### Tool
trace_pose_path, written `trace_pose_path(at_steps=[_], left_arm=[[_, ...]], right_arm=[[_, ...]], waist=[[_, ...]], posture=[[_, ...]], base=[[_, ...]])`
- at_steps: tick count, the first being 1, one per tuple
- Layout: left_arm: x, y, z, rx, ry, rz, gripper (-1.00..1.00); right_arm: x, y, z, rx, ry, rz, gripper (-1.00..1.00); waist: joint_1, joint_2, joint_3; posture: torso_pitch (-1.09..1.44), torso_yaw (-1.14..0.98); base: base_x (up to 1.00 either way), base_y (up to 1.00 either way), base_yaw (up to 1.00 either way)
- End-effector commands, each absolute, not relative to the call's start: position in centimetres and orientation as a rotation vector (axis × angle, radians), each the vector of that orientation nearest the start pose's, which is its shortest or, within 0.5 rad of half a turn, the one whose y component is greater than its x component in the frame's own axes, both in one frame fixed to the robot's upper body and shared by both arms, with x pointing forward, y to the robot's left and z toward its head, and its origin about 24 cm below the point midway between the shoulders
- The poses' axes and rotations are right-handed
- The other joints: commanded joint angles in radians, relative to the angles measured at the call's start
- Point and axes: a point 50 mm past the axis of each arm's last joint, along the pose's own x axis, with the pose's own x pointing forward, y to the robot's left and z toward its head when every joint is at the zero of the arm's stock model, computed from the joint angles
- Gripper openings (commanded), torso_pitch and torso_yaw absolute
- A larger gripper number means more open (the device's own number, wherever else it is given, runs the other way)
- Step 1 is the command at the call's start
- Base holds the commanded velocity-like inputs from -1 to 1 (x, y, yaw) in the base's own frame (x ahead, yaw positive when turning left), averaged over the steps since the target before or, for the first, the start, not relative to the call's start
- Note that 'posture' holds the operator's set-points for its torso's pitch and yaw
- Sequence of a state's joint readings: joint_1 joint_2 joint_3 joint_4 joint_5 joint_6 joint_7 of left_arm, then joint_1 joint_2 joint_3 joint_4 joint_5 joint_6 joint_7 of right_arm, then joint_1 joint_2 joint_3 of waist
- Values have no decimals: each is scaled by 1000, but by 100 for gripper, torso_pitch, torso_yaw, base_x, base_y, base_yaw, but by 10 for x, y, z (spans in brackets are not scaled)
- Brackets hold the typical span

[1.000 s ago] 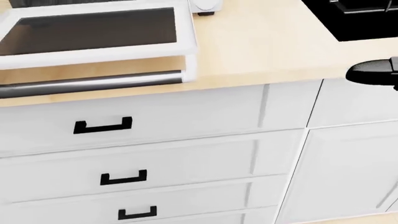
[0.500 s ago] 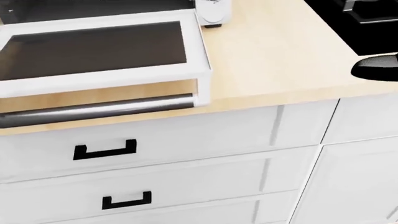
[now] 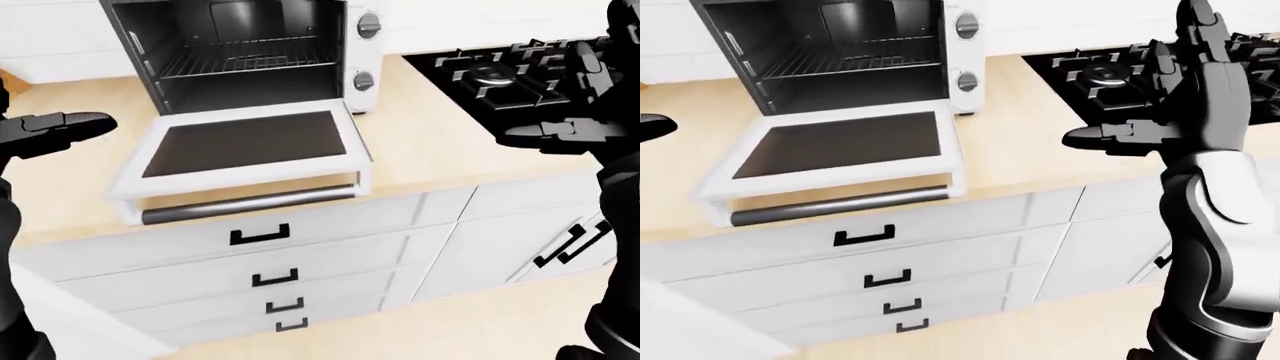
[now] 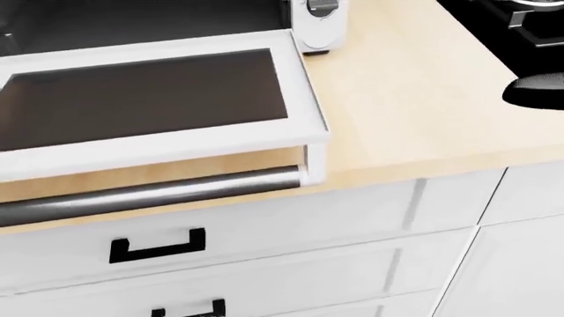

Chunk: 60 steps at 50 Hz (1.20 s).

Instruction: Close the toaster oven door.

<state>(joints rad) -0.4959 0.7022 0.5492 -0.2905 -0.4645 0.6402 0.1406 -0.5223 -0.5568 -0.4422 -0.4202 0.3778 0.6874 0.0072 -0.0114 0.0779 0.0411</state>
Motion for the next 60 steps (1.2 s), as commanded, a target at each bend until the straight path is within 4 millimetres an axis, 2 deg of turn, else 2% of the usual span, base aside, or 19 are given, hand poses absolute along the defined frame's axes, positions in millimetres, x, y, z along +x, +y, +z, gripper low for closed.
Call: trace_pose_path(at_steps=[1,2,3,10,13,15,17,22,24,26,36,39,41,45,48,50,52,54,60], left_arm=[[250,316,295,96,-460,429,100],[250,316,295,96,-460,429,100],[250,316,295,95,-460,430,100],[250,317,294,95,-459,430,100],[250,317,294,95,-458,430,100],[250,316,294,96,-459,430,100],[250,317,294,96,-458,430,100],[250,316,294,96,-458,429,100],[250,316,294,96,-458,429,100],[250,317,295,96,-459,430,100],[249,317,297,97,-462,431,100],[249,317,296,97,-461,431,100],[249,317,296,96,-461,431,100],[249,317,295,97,-460,430,100],[249,317,295,97,-459,430,100],[249,317,296,98,-461,430,100],[249,317,295,98,-459,430,100],[249,317,295,99,-460,429,100],[249,317,294,100,-459,429,100]], right_arm=[[263,-261,284,-130,-459,-159,100],[263,-261,285,-129,-459,-160,100],[262,-261,285,-129,-460,-160,100],[262,-262,285,-122,-459,-160,100],[262,-262,285,-122,-459,-158,100],[262,-262,285,-122,-460,-158,100],[262,-262,285,-122,-460,-157,100],[263,-262,285,-122,-460,-156,100],[263,-262,285,-123,-460,-155,100],[263,-262,286,-123,-460,-156,100],[262,-262,288,-128,-465,-155,100],[262,-261,287,-129,-464,-154,100],[262,-261,287,-129,-464,-154,100],[262,-261,287,-128,-464,-154,100],[262,-261,286,-131,-463,-153,100],[262,-261,287,-132,-466,-151,100],[262,-261,286,-132,-466,-150,100],[262,-261,287,-133,-467,-150,100],[262,-261,286,-133,-468,-147,100]], waist=[[-7,14,-33],[7,-2,-17],[4,4,-10],[12,-67,-13],[16,-129,-23],[9,-106,-19],[9,-115,-23],[10,-78,-14],[7,-49,-11],[4,16,-27],[11,-72,-12],[13,-135,-20],[6,-113,-16],[11,-107,-26],[11,-80,-12],[7,-49,-9],[4,19,-26],[10,2,-12],[12,-47,-13]], posture=[[0,0],[0,0],[0,0],[0,0],[0,0],[0,0],[0,0],[0,0],[0,0],[0,0],[0,0],[0,0],[0,0],[0,0],[0,0],[0,0],[0,0],[0,0],[0,0]], base=[[10,12,0],[9,12,0],[9,12,0],[7,13,0],[2,13,0],[2,13,0],[2,13,0],[2,13,0],[1,13,0],[1,13,0],[2,13,0],[1,13,0],[1,13,0],[1,13,0],[2,13,0],[1,12,0],[2,9,0],[3,7,0],[4,7,0]])
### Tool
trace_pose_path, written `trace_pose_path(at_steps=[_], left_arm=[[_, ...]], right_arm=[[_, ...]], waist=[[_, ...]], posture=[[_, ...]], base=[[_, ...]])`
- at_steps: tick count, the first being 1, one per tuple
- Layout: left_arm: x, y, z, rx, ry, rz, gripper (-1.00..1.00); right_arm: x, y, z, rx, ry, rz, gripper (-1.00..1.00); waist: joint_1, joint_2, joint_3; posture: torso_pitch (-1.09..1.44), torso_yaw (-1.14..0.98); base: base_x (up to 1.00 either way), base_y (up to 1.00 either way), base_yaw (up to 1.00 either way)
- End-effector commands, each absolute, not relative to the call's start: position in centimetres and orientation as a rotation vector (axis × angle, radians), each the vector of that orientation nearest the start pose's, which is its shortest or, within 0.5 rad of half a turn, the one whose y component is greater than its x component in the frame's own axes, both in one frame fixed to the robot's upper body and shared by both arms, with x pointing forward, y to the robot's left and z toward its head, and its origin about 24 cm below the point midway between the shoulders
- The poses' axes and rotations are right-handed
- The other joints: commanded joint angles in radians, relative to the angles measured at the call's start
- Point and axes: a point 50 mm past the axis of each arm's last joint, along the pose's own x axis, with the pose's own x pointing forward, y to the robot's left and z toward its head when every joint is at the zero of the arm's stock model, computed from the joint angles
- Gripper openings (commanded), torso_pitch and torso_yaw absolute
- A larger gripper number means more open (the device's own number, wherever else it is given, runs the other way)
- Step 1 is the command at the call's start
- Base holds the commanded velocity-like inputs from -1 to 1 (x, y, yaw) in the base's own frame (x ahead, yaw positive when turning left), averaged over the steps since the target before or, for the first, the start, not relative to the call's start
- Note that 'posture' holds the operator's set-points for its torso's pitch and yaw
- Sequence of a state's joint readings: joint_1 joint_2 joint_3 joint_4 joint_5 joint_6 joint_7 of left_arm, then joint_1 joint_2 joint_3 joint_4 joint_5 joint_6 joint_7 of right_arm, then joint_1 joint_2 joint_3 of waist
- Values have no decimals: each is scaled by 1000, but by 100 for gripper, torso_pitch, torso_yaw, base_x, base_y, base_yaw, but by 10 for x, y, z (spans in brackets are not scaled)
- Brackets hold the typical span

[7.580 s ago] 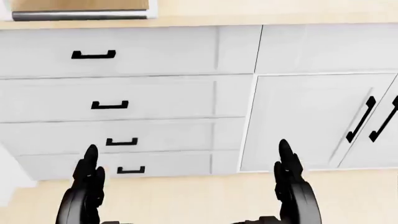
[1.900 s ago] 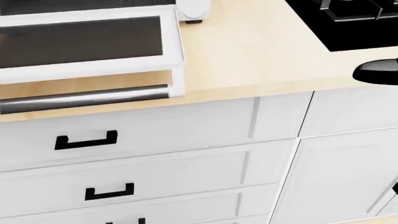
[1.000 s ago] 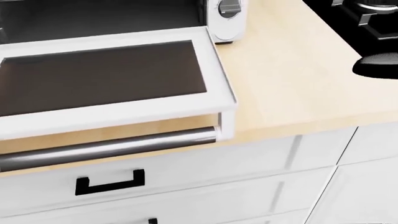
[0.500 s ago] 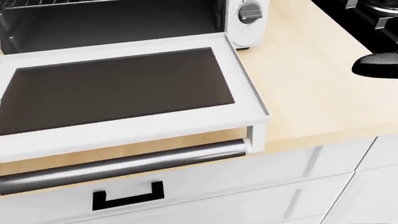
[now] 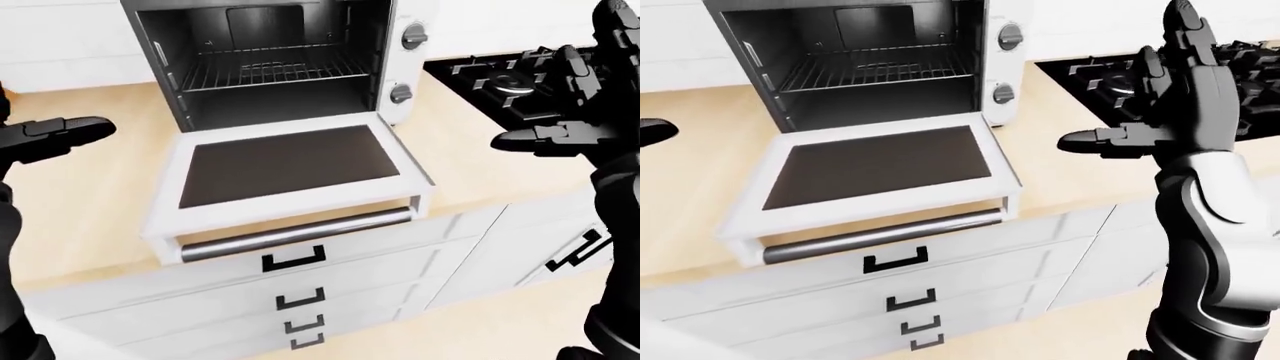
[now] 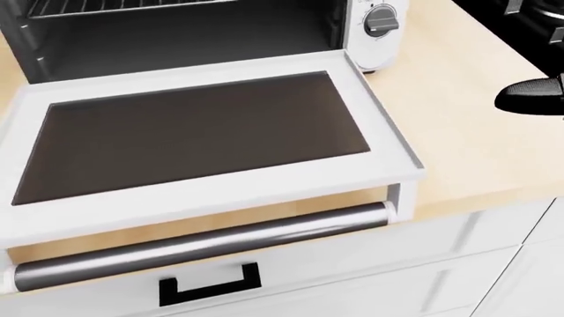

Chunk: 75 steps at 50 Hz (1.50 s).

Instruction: Close the toaster oven door.

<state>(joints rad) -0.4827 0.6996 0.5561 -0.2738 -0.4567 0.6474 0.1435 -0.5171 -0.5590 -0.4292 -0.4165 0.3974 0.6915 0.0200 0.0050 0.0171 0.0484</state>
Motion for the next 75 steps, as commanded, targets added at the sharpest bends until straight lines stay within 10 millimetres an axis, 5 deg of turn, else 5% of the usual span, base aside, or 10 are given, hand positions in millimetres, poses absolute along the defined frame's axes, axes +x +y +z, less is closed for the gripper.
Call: trace_pose_path(at_steps=[1,7,20,29,33,34,42,45,54,75], left_arm=[[249,316,295,100,-459,429,100],[249,317,294,100,-458,430,100],[249,317,296,101,-461,431,100],[249,317,296,101,-461,431,100],[249,317,297,100,-462,432,100],[249,317,297,100,-463,432,100],[249,317,297,99,-462,433,100],[249,316,294,100,-458,430,100],[248,319,295,101,-458,437,100],[243,325,297,98,-482,471,100]], right_arm=[[262,-261,286,-134,-469,-147,100],[262,-261,286,-136,-471,-146,100],[261,-262,288,-138,-476,-147,100],[261,-261,288,-140,-476,-144,100],[261,-261,289,-139,-479,-145,100],[261,-261,290,-140,-480,-144,100],[261,-260,289,-140,-479,-142,100],[261,-260,286,-141,-475,-144,100],[263,-264,288,-137,-474,-176,100],[263,-278,299,-44,-521,-289,100]], waist=[[-4,6,-16],[1,-88,-25],[-19,69,-31],[-1,-3,-8],[5,-85,-22],[-4,-48,-19],[-7,-1,-7],[-15,76,-23],[4,-34,2],[-5,-6,-17]], posture=[[0,0],[0,0],[0,0],[0,0],[0,0],[0,0],[0,0],[0,0],[0,0],[0,0]], base=[[4,5,0],[8,1,0],[9,0,0],[12,0,0],[12,0,0],[12,0,0],[13,0,0],[12,0,0],[5,0,0],[0,0,0]])
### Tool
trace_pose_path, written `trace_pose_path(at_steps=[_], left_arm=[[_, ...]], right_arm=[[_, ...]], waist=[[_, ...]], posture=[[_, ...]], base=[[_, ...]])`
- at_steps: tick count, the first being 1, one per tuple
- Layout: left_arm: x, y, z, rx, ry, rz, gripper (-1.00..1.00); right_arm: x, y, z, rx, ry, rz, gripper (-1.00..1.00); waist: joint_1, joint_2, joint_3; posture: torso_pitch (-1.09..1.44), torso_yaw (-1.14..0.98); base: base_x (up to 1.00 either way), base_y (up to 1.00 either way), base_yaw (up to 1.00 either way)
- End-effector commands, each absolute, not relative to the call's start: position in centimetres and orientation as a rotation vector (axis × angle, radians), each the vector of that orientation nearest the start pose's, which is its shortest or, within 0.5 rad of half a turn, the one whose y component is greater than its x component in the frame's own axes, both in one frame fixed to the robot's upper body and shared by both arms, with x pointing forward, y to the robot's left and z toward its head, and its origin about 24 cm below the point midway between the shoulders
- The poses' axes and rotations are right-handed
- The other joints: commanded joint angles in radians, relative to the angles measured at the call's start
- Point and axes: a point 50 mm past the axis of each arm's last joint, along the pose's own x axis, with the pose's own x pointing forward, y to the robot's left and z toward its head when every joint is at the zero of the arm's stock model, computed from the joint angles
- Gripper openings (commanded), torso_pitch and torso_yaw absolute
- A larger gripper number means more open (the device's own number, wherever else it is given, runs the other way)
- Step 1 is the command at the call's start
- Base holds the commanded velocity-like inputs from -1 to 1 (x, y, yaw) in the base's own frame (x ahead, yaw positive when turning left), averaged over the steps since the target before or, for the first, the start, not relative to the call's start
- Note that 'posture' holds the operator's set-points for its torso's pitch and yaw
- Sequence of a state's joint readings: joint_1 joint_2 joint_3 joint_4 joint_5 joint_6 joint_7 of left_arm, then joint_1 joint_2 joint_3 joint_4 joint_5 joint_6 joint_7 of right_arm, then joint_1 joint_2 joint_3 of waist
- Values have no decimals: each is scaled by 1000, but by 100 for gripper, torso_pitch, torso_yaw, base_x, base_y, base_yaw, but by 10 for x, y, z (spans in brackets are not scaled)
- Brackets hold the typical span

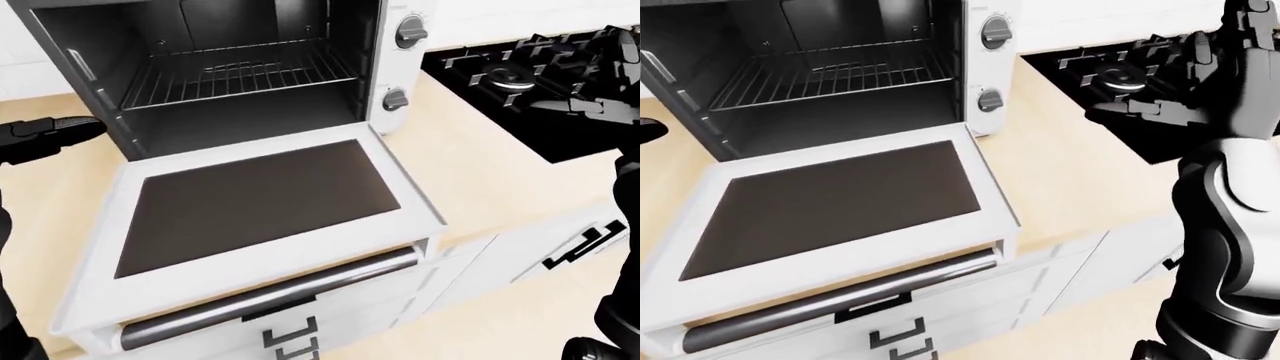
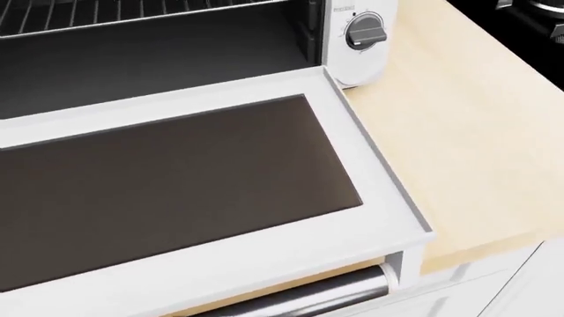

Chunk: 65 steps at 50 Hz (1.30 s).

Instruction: Close the toaster oven door.

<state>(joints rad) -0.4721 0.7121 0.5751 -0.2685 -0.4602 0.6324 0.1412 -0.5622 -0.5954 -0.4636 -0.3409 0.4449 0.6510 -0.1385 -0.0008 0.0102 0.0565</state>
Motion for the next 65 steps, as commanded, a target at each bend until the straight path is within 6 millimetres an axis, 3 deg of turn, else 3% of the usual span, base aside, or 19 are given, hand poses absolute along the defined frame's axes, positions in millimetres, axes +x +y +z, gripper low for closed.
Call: trace_pose_path(at_steps=[1,4,5,6,8,12,16,19,21,25,28,29,33,46,65], left_arm=[[243,326,295,97,-484,478,100],[242,329,295,98,-491,498,100],[242,330,295,93,-487,504,100],[242,331,294,93,-486,509,100],[242,332,294,101,-486,514,100],[242,331,295,101,-490,506,100],[241,329,295,102,-491,493,100],[240,329,297,98,-494,491,100],[240,329,297,95,-493,489,100],[242,328,297,84,-484,481,100],[242,327,297,91,-480,481,100],[242,327,297,89,-480,481,100],[242,326,298,90,-479,477,100],[239,325,301,103,-495,468,100],[239,326,302,88,-499,471,100]], right_arm=[[262,-278,300,-47,-525,-289,100],[261,-279,298,-46,-517,-277,100],[261,-279,297,-50,-517,-282,100],[259,-281,298,-69,-516,-302,100],[257,-284,299,-63,-512,-304,100],[257,-286,300,-65,-514,-314,100],[258,-286,298,-59,-517,-319,100],[259,-284,298,-59,-519,-321,100],[261,-284,297,-58,-518,-323,100],[268,-284,286,-67,-460,-355,100],[267,-283,284,-61,-452,-355,100],[267,-283,284,-58,-451,-354,100],[267,-283,285,-60,-455,-357,100],[260,-281,287,-69,-485,-338,100],[245,-281,284,-235,-533,-294,100]], waist=[[0,0,-24],[-1,-1,-22],[3,3,-40],[27,4,-36],[18,-4,-20],[30,-13,-16],[42,-54,-4],[46,-56,-8],[46,-45,-22],[11,-9,-6],[0,50,-17],[3,25,-3],[0,11,-10],[-3,6,-19],[-2,-5,-17]], posture=[[0,0],[0,0],[0,0],[0,0],[0,0],[0,0],[0,0],[0,0],[0,0],[0,0],[0,0],[0,0],[0,0],[0,0],[0,0]], base=[[0,0,0],[0,0,0],[0,0,11],[0,0,100],[0,0,100],[0,0,100],[0,0,100],[0,0,100],[0,0,100],[0,0,31],[0,0,0],[0,0,0],[0,0,0],[0,0,0],[0,0,0]])
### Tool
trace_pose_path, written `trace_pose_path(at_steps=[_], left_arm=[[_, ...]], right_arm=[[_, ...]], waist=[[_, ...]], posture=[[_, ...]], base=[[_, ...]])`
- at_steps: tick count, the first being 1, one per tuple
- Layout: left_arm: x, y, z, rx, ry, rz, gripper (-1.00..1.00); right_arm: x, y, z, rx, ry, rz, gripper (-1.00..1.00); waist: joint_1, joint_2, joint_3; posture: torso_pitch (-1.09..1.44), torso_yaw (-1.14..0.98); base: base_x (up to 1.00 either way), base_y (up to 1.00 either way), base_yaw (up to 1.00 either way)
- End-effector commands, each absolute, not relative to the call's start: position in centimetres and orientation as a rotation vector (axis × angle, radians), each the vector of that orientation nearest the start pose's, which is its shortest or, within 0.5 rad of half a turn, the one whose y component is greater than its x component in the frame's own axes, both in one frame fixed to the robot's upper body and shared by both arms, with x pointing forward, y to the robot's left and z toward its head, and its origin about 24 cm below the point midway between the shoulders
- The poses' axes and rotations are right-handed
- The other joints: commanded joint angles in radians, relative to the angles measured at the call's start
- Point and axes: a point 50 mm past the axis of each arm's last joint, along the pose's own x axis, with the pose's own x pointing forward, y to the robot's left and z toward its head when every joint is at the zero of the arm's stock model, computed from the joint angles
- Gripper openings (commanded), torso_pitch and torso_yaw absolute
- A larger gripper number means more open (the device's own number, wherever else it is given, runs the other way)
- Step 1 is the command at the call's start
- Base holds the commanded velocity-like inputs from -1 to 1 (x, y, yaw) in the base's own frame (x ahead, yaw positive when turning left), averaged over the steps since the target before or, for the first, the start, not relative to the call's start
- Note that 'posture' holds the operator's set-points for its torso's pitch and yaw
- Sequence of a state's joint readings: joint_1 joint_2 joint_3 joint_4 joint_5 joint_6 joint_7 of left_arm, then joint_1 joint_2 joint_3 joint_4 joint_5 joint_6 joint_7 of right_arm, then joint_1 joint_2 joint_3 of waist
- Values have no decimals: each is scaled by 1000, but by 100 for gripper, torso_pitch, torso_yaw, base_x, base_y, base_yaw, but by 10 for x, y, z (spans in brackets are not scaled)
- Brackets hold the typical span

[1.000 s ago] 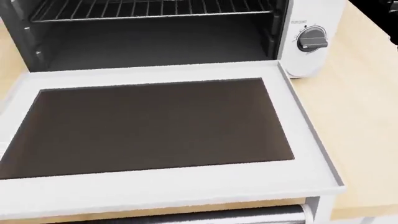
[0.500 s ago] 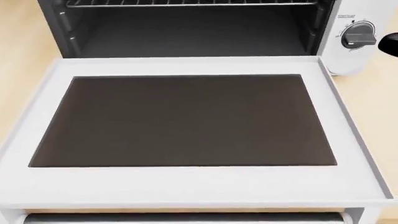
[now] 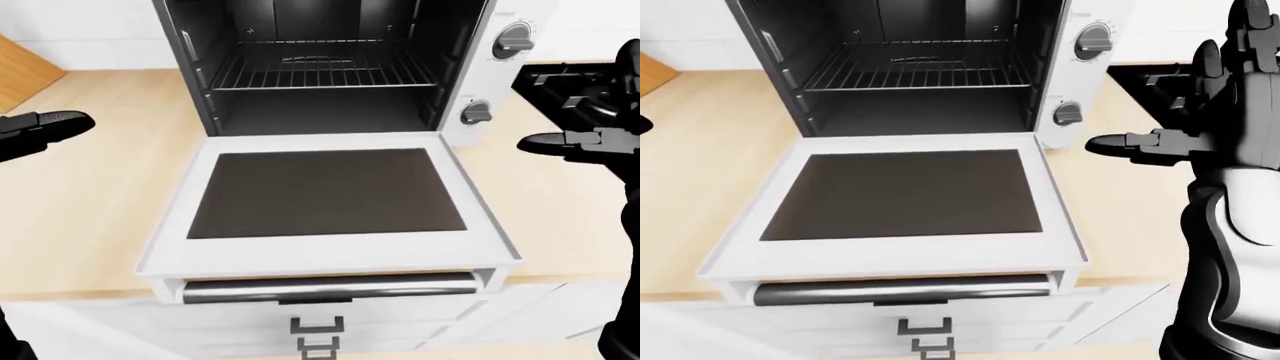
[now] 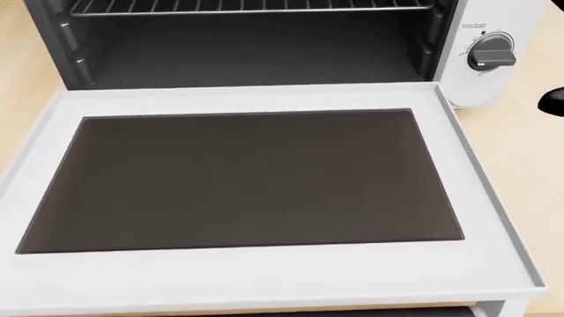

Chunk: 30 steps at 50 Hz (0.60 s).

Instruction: Close the toaster oven door.

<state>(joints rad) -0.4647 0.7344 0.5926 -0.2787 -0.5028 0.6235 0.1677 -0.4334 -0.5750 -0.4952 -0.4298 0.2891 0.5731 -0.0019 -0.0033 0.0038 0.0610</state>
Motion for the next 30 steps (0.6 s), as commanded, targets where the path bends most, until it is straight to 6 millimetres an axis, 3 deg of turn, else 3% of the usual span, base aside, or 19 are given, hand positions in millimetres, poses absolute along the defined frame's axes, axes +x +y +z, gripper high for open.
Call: trace_pose_path(at_steps=[1,30], left_arm=[[239,326,302,88,-499,471,100],[239,327,301,88,-495,474,100]], right_arm=[[245,-280,283,-248,-530,-286,100],[235,-269,252,-350,-457,-168,100]], waist=[[0,2,-22],[-4,5,-23]], posture=[[0,0],[0,0]], base=[[0,0,0],[0,0,0]])
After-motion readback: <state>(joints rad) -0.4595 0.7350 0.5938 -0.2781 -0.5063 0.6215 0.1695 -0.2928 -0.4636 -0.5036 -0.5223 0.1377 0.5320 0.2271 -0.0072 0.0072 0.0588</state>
